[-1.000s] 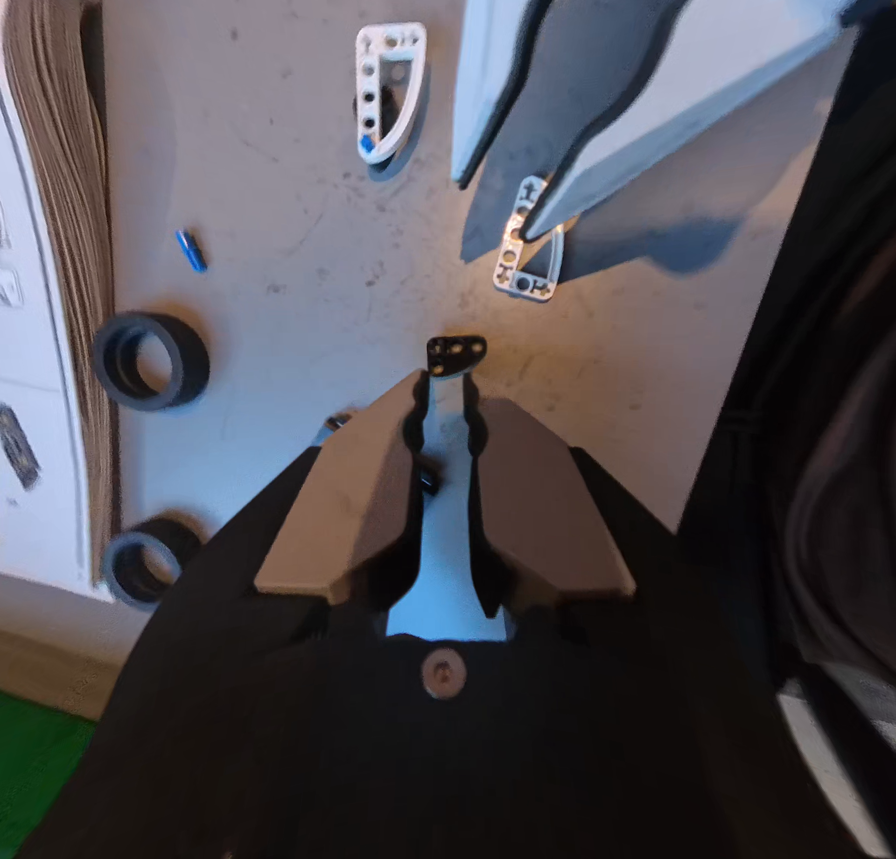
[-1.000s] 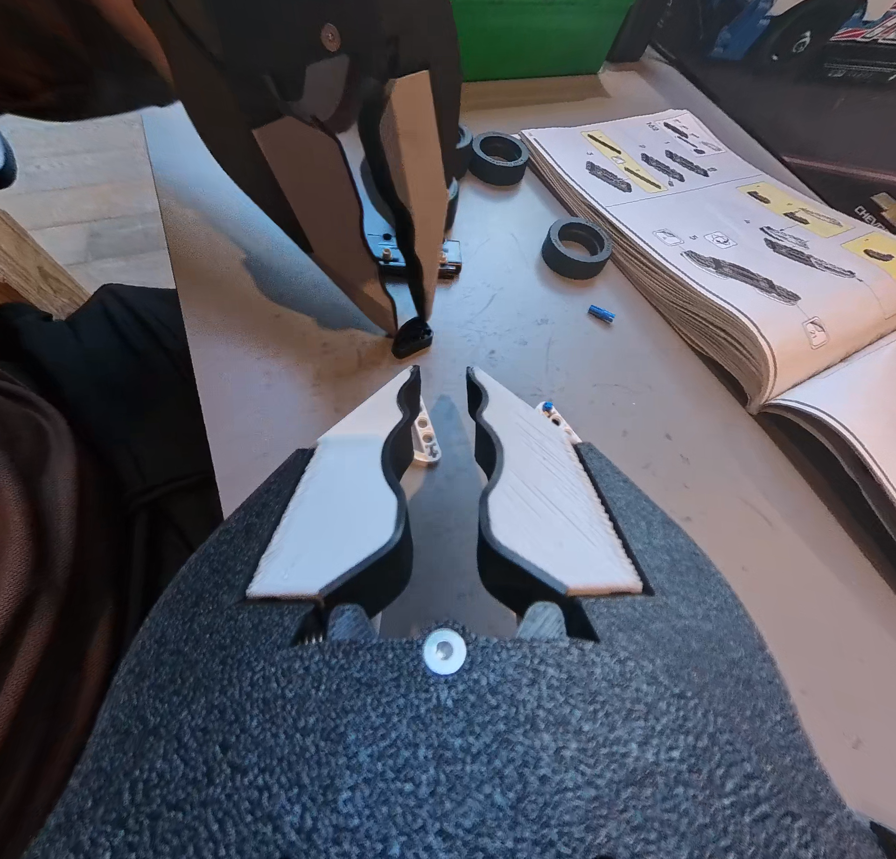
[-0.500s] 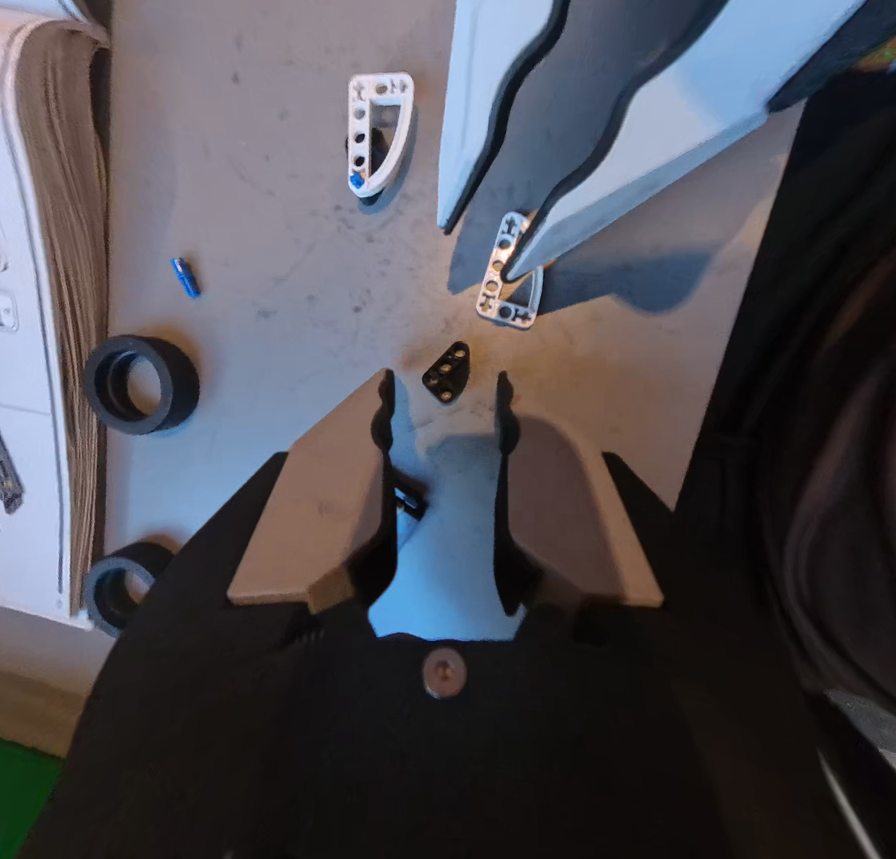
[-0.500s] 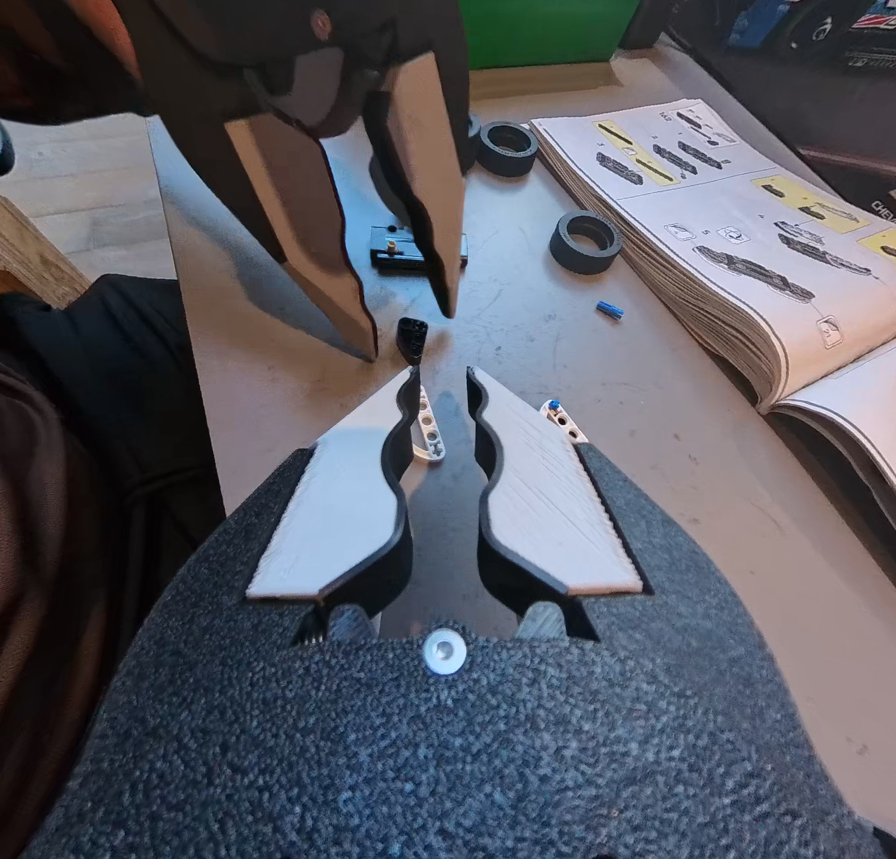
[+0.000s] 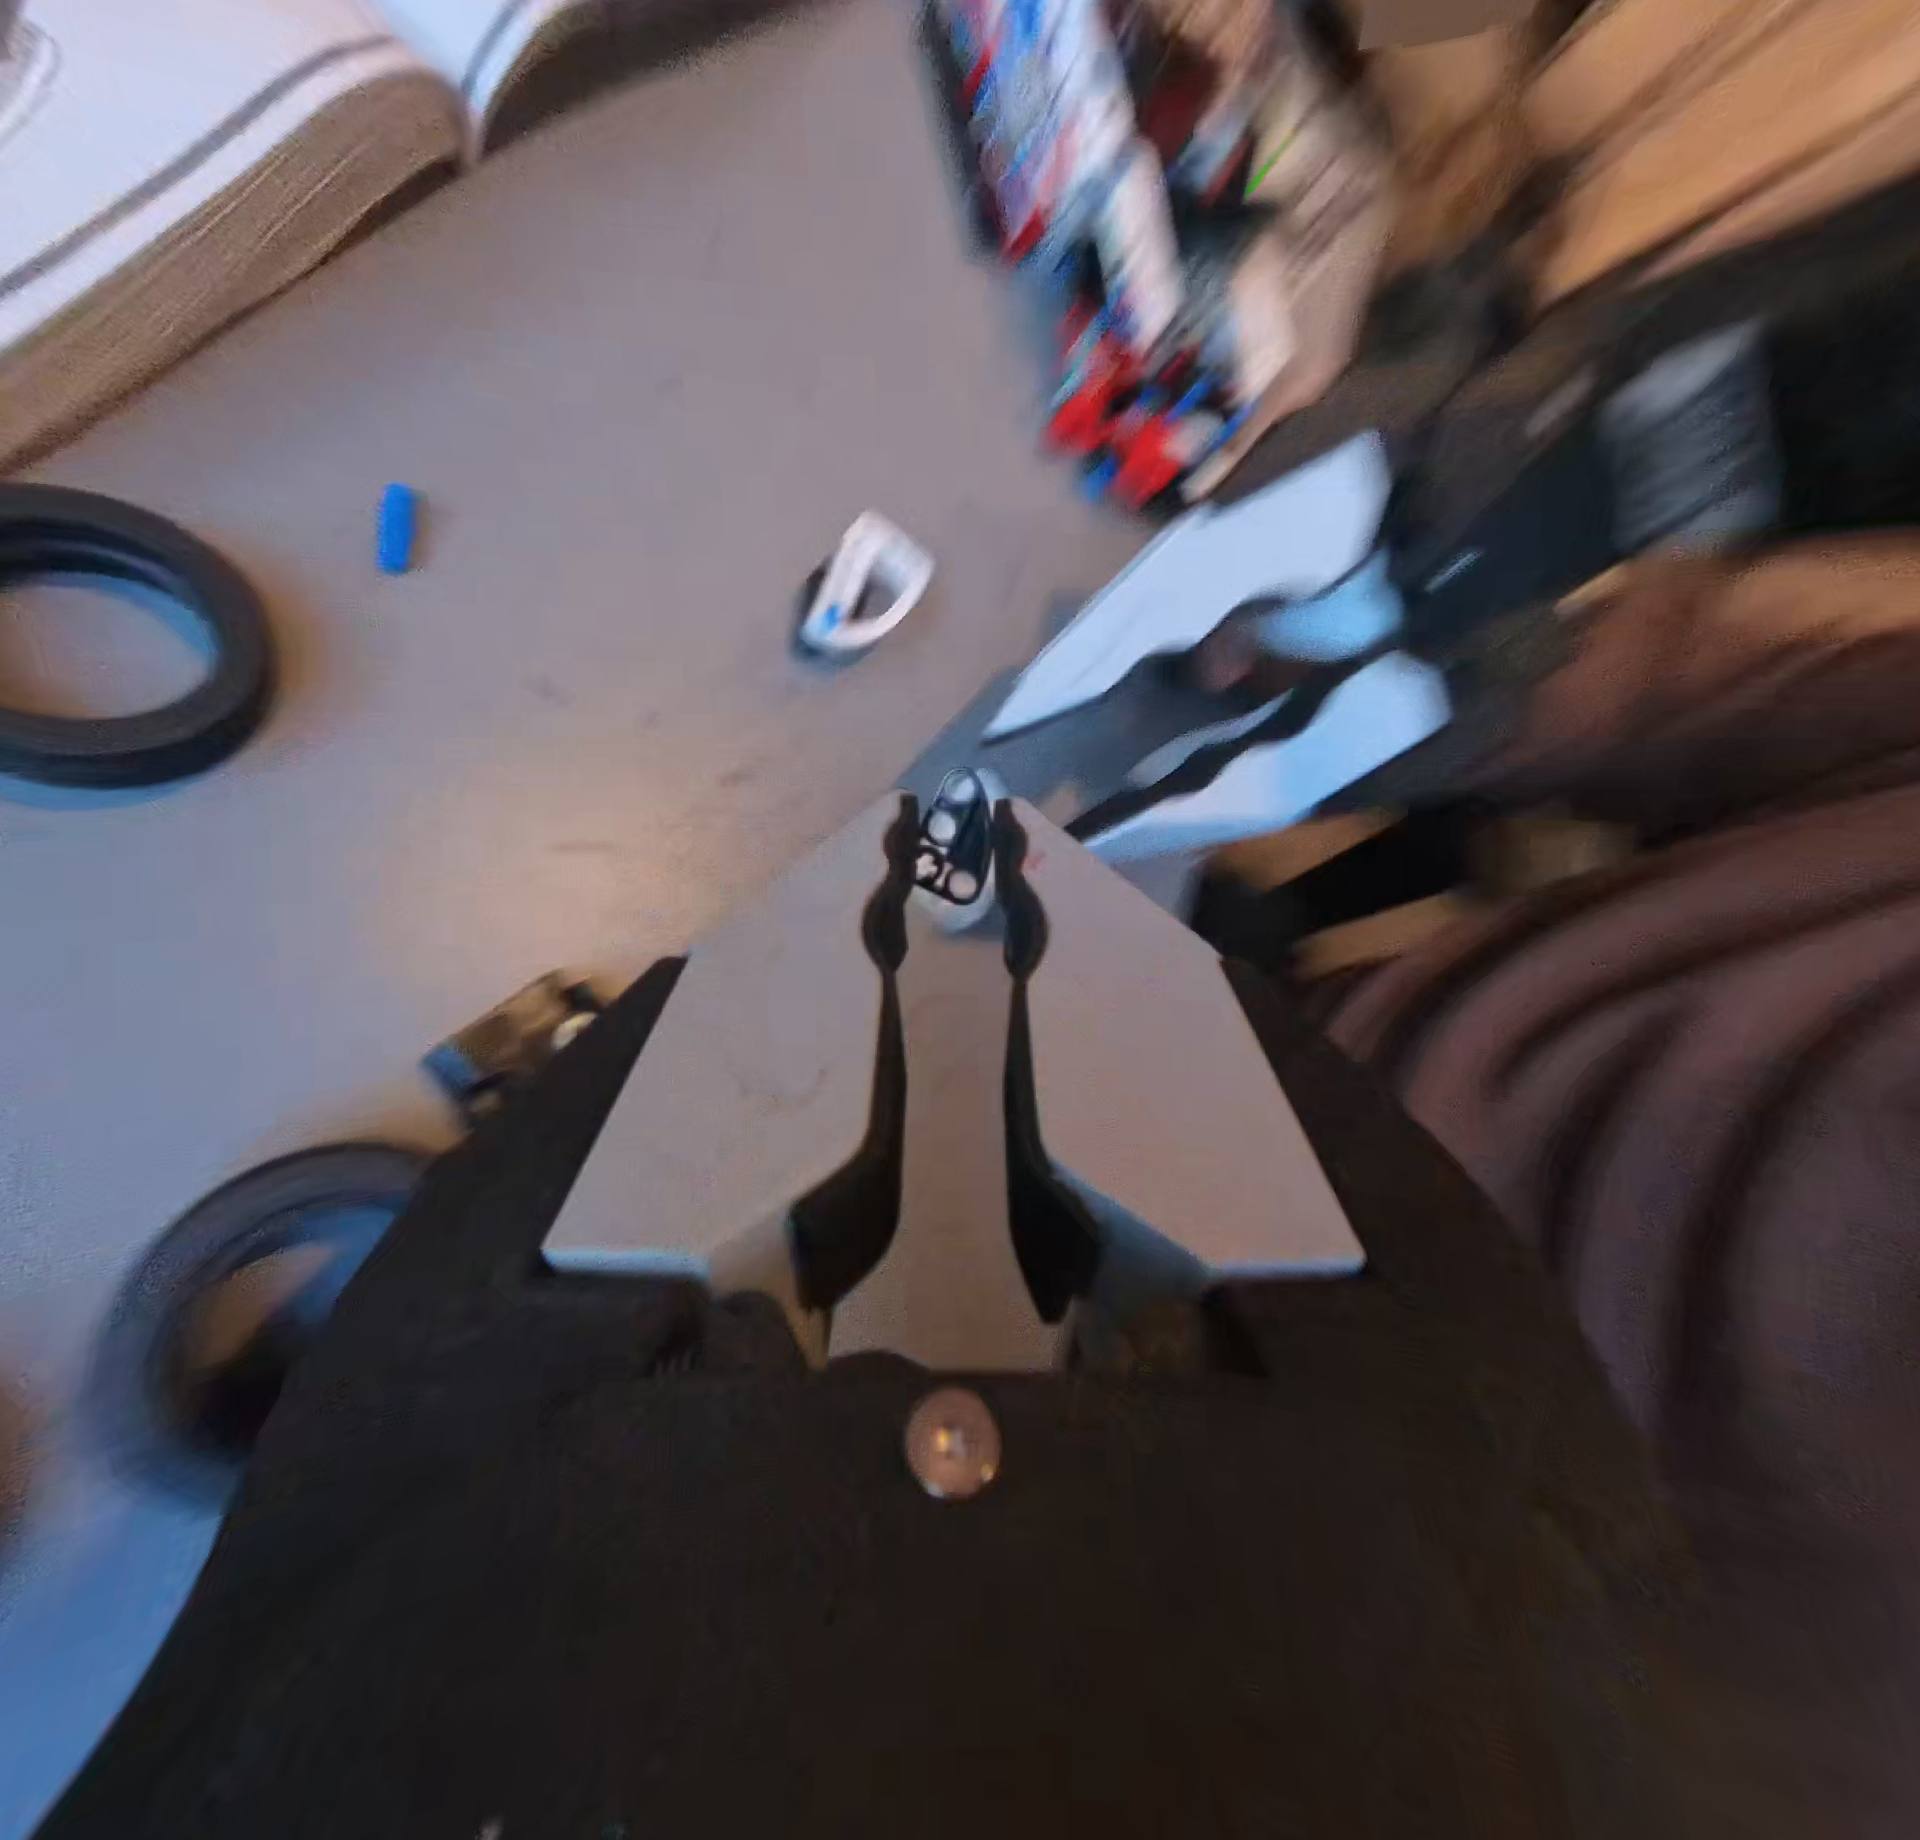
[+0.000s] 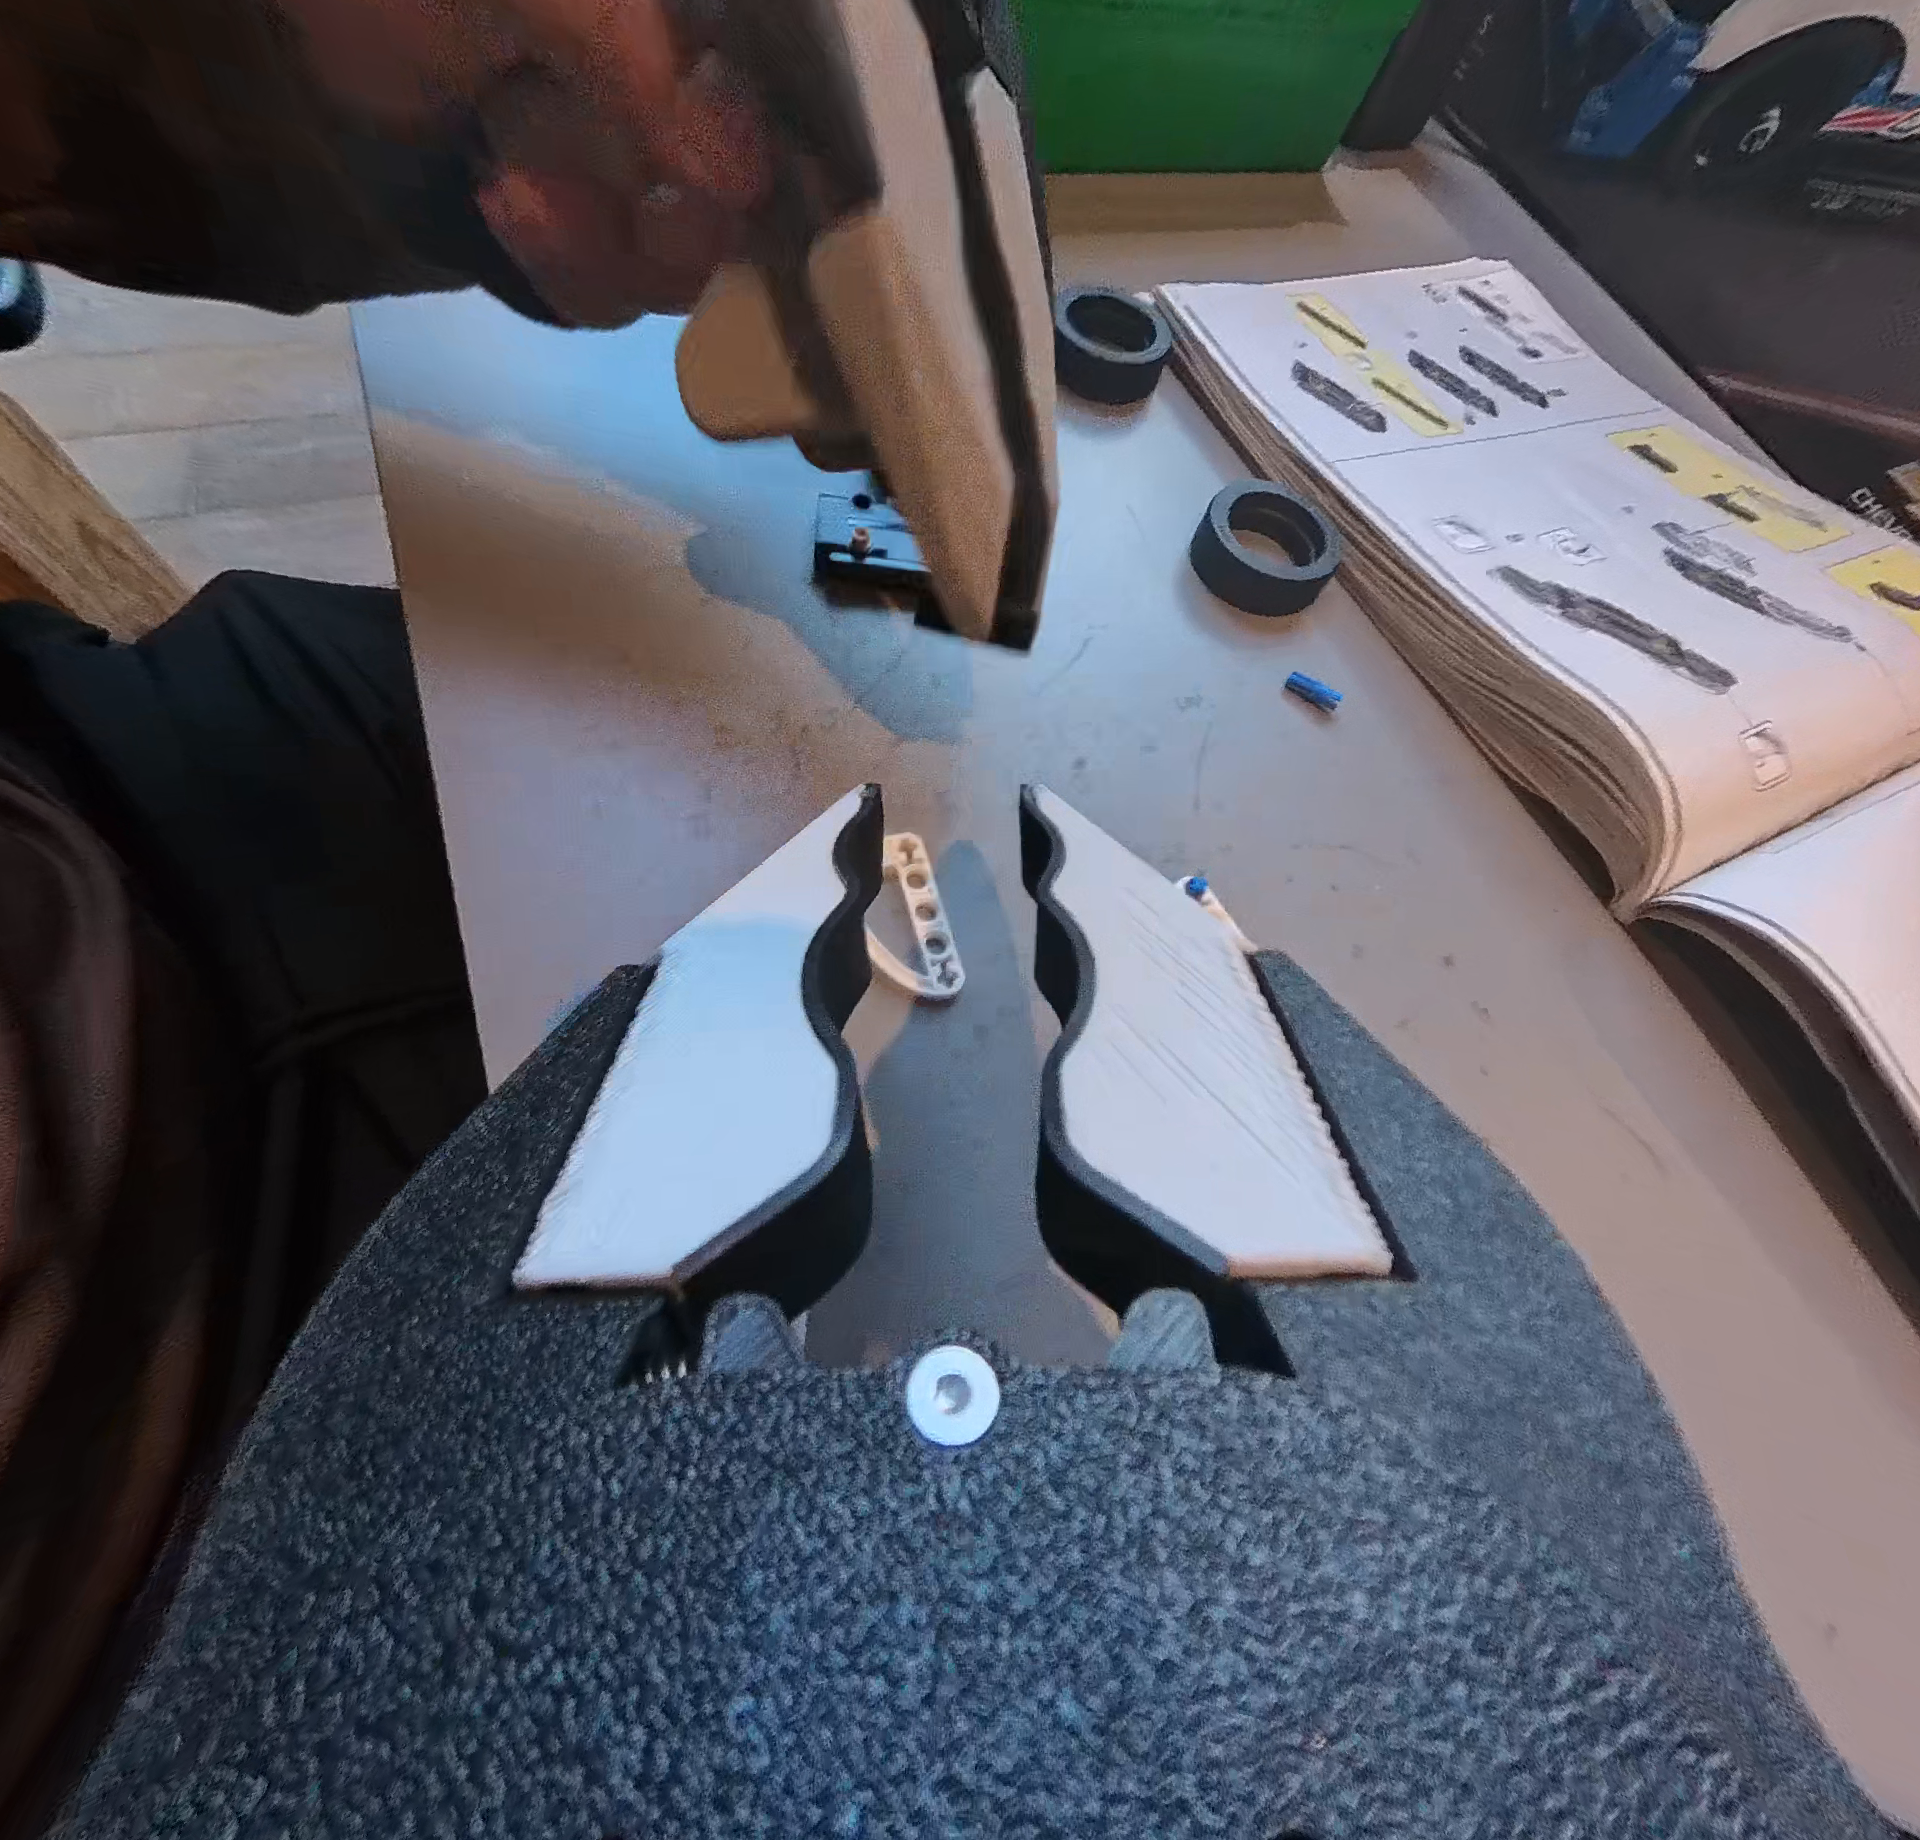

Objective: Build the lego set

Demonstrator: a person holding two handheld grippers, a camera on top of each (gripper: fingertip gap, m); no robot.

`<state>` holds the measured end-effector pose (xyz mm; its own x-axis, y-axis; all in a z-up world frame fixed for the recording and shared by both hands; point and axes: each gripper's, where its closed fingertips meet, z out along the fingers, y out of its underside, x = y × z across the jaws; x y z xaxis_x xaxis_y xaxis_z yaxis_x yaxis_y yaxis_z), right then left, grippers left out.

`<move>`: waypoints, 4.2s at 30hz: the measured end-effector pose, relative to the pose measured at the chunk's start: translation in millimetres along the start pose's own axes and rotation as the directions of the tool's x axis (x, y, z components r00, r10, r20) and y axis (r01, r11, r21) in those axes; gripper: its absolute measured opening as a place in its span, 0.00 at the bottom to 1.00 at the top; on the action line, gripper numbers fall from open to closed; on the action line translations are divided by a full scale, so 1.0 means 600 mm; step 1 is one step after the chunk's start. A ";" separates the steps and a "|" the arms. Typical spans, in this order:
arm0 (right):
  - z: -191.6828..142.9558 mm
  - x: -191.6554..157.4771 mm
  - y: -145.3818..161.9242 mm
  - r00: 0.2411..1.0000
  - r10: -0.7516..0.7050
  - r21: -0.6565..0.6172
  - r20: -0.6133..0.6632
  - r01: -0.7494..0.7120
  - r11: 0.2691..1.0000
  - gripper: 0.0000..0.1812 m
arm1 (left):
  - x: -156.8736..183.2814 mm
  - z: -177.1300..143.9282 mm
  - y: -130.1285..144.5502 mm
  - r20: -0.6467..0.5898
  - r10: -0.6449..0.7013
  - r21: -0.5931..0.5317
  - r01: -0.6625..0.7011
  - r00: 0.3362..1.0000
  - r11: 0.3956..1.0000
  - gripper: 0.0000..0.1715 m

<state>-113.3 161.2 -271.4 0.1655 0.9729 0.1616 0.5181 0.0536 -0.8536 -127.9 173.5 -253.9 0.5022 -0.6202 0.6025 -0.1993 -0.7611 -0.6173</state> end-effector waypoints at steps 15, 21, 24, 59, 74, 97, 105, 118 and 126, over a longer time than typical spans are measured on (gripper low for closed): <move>-0.043 -0.005 -0.100 0.901 -0.336 0.118 -0.273 0.378 0.918 0.14 | 0.106 -0.015 -0.031 -0.609 -0.319 0.039 0.430 0.726 0.902 0.06; -0.040 -0.009 -0.096 0.922 -0.306 0.116 -0.236 0.339 0.933 0.14 | 0.099 -0.016 -0.026 -0.570 -0.290 0.057 0.389 0.769 0.919 0.06; -0.031 -0.002 -0.088 0.943 -0.251 0.090 -0.218 0.275 0.957 0.14 | 0.060 -0.033 -0.033 -0.387 -0.173 0.179 0.258 0.906 0.949 0.08; 0.009 -0.001 -0.126 0.928 -0.327 0.199 -0.179 0.360 0.912 0.14 | 0.066 -0.081 0.000 -0.293 0.035 0.156 0.012 0.955 0.988 0.21; 0.003 0.012 -0.108 0.918 -0.325 0.158 -0.228 0.365 0.918 0.13 | 0.064 -0.033 -0.011 -0.312 -0.093 0.009 0.100 0.946 0.995 0.05; 0.047 0.060 0.008 0.987 -0.020 -0.151 -0.161 -0.005 0.989 0.12 | -0.055 -0.001 0.061 0.487 0.511 -0.472 -0.278 0.709 0.837 0.22; 0.055 0.045 0.009 0.994 0.033 -0.151 -0.104 -0.048 0.987 0.14 | -0.045 -0.051 0.062 0.521 0.399 -0.336 -0.249 0.754 0.908 0.22; 0.027 0.117 0.001 0.973 0.172 -0.178 -0.153 -0.198 0.964 0.21 | -0.108 -0.151 0.065 0.632 0.227 0.082 -0.354 0.741 0.932 0.32; 0.023 0.140 -0.025 0.972 0.219 -0.166 -0.090 -0.232 0.959 0.27 | -0.095 -0.169 0.047 0.621 0.298 0.167 -0.494 0.725 0.853 0.30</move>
<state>-118.8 245.2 -252.2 0.3499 0.9367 0.0147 0.5975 -0.2111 -0.7736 -247.3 168.1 -254.3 0.8273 -0.5584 -0.0619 -0.2780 -0.3110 -0.9089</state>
